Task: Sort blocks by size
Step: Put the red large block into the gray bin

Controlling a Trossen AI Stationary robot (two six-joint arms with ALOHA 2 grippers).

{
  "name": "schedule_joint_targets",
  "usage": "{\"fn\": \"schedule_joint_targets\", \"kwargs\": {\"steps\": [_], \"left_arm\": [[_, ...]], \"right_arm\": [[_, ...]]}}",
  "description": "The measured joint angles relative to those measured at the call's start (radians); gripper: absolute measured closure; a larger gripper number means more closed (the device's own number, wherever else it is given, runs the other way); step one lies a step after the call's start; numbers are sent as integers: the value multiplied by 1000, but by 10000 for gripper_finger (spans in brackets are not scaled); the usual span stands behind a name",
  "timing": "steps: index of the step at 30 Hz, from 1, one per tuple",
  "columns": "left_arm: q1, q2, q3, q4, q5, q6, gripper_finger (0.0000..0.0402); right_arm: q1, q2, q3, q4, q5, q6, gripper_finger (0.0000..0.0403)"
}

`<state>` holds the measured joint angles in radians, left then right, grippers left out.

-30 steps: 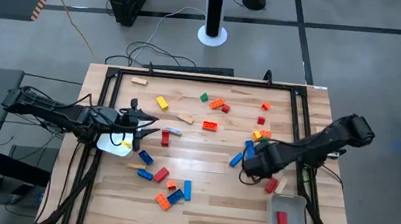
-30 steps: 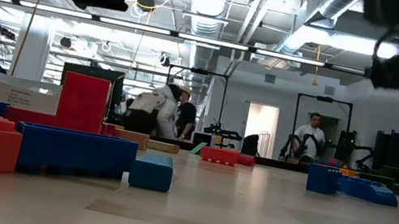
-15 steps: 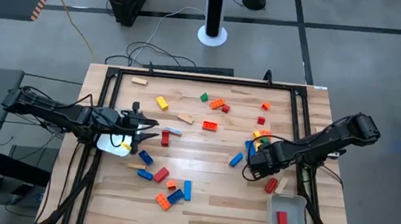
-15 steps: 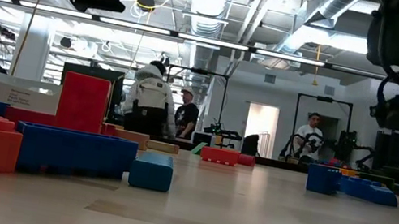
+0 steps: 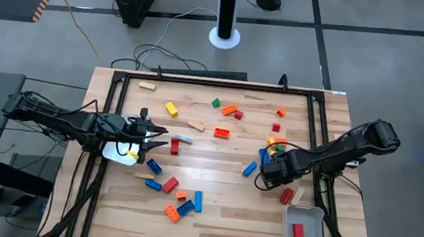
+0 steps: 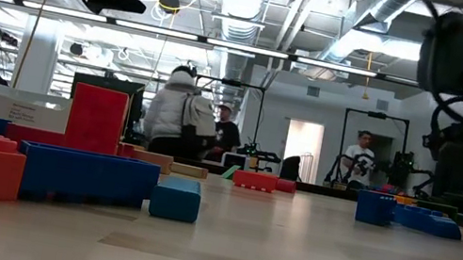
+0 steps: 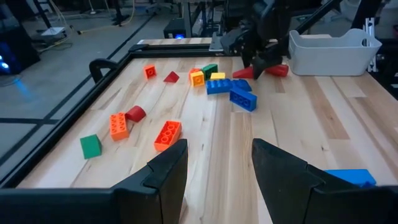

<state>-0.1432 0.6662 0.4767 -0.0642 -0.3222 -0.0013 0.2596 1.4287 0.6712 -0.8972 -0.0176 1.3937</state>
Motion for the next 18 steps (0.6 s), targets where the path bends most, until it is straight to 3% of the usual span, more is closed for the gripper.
{"fn": "schedule_joint_targets", "kwargs": {"steps": [8, 18], "left_arm": [[0, 0, 0, 0, 0, 0, 227], [0, 0, 0, -8, -1, 0, 227]], "right_arm": [[-40, 31, 0, 42, 4, -65, 132], [-45, 28, 4, 40, 15, -116, 249]]}}
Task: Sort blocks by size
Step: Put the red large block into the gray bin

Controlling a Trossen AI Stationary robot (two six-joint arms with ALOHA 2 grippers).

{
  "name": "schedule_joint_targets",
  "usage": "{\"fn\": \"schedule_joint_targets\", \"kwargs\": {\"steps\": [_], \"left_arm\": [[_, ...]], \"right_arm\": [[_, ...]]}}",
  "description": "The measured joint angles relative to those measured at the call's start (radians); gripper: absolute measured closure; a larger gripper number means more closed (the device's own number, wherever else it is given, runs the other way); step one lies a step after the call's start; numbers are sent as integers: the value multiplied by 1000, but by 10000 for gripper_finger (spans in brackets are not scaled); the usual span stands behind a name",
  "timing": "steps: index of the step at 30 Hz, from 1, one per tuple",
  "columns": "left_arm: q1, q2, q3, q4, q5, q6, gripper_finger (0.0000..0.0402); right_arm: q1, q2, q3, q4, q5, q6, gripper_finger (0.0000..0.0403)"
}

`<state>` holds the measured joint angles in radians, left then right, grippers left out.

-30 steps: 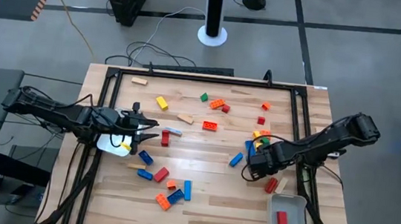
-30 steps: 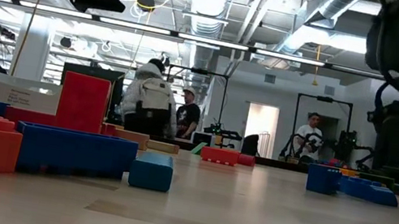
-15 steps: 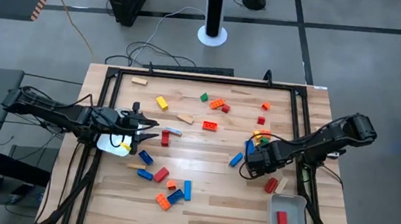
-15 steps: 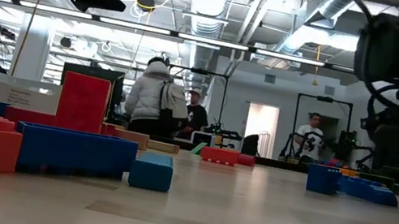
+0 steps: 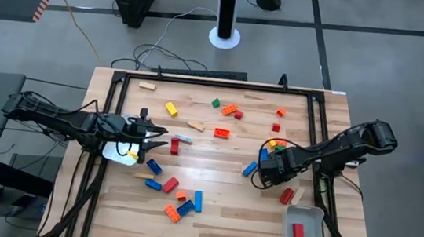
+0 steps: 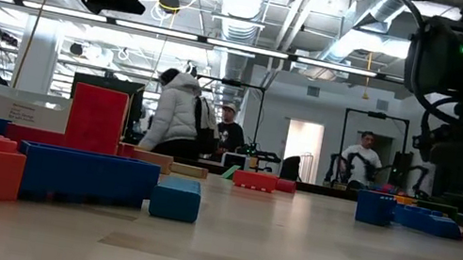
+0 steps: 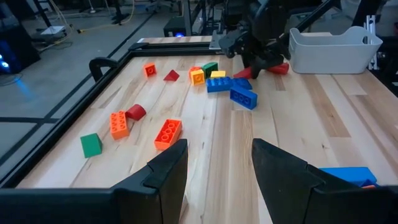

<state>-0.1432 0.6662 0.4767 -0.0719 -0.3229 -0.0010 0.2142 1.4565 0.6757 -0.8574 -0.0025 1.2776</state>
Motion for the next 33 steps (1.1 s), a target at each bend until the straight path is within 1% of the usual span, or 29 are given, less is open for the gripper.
{"fn": "schedule_joint_targets", "kwargs": {"steps": [3, 7, 10, 13, 18, 21, 28, 33], "left_arm": [[0, 0, 0, -1, 0, -1, 227], [0, 0, 0, -1, 0, -1, 227], [0, 0, 0, -18, -1, -4, 227], [0, 0, 0, -48, -1, -17, 227], [0, 0, 0, -51, -1, -42, 227], [0, 0, 0, -52, -1, -51, 227], [0, 0, 0, -48, -1, -59, 227], [0, 0, 0, -33, -1, -31, 227]], "right_arm": [[8, 5, 36, -76, 11, -15, 249], [44, 3, 137, -230, 16, -27, 249], [104, 3, 216, -296, -19, -14, 248], [193, 3, 288, -340, -46, 41, 242], [374, 3, 398, -420, -54, 227, 245], [487, 2, 438, -419, -70, 356, 244], [713, 2, 449, -397, -137, 700, 239], [806, 9, 449, -306, -132, 847, 231]]}}
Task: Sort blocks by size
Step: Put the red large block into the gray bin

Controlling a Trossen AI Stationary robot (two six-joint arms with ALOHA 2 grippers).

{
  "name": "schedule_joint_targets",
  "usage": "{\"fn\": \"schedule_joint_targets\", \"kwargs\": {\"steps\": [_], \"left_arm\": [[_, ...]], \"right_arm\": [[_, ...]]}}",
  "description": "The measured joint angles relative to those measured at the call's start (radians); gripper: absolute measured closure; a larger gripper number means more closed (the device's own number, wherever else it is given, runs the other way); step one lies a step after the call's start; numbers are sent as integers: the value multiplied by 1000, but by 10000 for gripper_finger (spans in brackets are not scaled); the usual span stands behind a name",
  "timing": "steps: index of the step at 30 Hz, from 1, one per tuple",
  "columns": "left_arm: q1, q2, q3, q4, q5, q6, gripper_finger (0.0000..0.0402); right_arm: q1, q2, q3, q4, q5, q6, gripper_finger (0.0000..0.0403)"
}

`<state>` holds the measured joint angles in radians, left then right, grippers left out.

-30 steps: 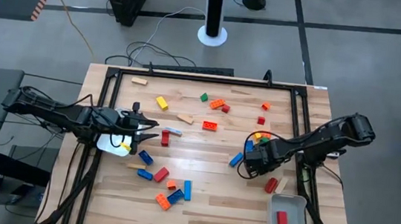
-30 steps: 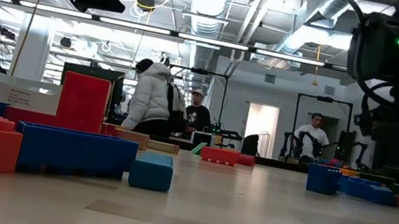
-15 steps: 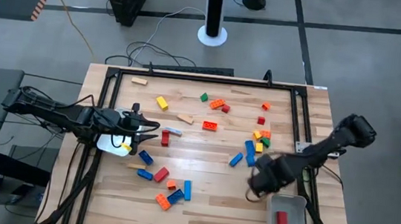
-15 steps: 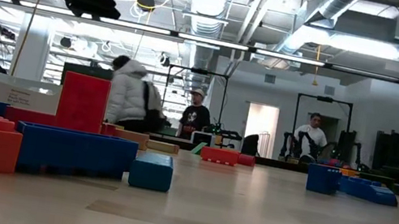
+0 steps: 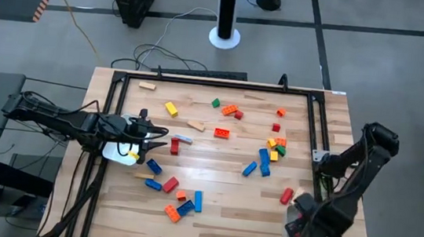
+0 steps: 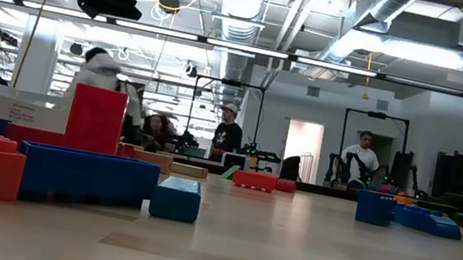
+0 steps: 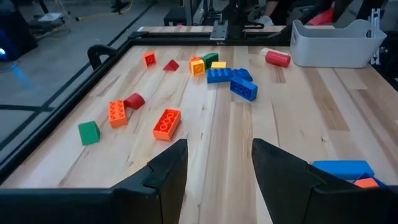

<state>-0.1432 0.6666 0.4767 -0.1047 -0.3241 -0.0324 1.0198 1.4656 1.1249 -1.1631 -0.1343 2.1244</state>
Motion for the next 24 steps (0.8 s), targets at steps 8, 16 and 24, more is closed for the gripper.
{"fn": "schedule_joint_targets", "kwargs": {"steps": [8, 16, 24], "left_arm": [[0, 0, 0, 32, 0, 30, 227], [0, 0, 0, 49, 0, 39, 227], [0, 0, 0, 42, 0, 39, 227]], "right_arm": [[-10, 43, 0, 4, -26, -27, 173], [-92, -23, 0, -38, -36, -97, 167], [-285, -25, 0, -135, 2, -298, 168]]}}
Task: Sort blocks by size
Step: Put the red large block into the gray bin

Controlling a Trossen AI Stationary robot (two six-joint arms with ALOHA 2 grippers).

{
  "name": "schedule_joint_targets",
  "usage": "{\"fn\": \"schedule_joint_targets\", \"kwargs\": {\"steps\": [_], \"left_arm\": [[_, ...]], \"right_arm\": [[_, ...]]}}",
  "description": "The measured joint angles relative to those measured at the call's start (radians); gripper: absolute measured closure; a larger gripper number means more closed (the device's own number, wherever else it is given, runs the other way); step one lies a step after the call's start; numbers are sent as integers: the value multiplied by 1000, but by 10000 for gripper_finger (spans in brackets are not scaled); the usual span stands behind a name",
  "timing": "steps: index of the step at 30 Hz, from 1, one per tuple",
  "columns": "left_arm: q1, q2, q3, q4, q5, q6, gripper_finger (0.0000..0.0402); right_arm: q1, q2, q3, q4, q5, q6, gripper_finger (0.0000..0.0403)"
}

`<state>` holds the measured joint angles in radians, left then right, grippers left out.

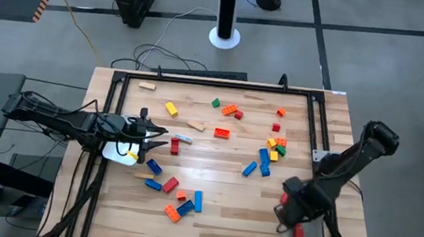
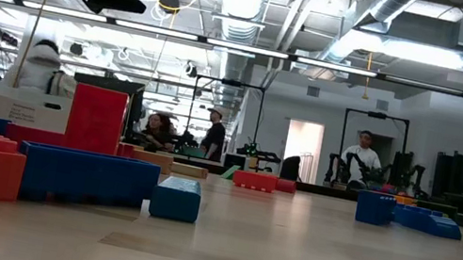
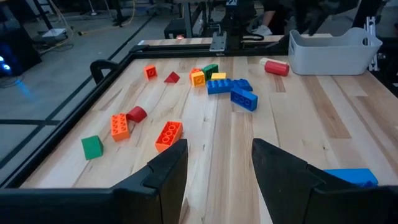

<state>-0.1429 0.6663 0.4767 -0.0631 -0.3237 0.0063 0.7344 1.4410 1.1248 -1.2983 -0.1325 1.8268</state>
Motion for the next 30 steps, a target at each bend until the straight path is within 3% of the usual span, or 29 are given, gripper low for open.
{"fn": "schedule_joint_targets", "kwargs": {"steps": [12, 19, 30], "left_arm": [[0, 0, 0, -37, 0, -14, 227], [0, 0, 0, -62, 0, -21, 227], [0, 0, 0, -58, 0, -22, 227]], "right_arm": [[-274, 0, -36, -59, 93, -291, 168], [-362, 0, -202, 75, -30, -413, 168], [-391, 0, -290, 109, -203, -537, 168]]}}
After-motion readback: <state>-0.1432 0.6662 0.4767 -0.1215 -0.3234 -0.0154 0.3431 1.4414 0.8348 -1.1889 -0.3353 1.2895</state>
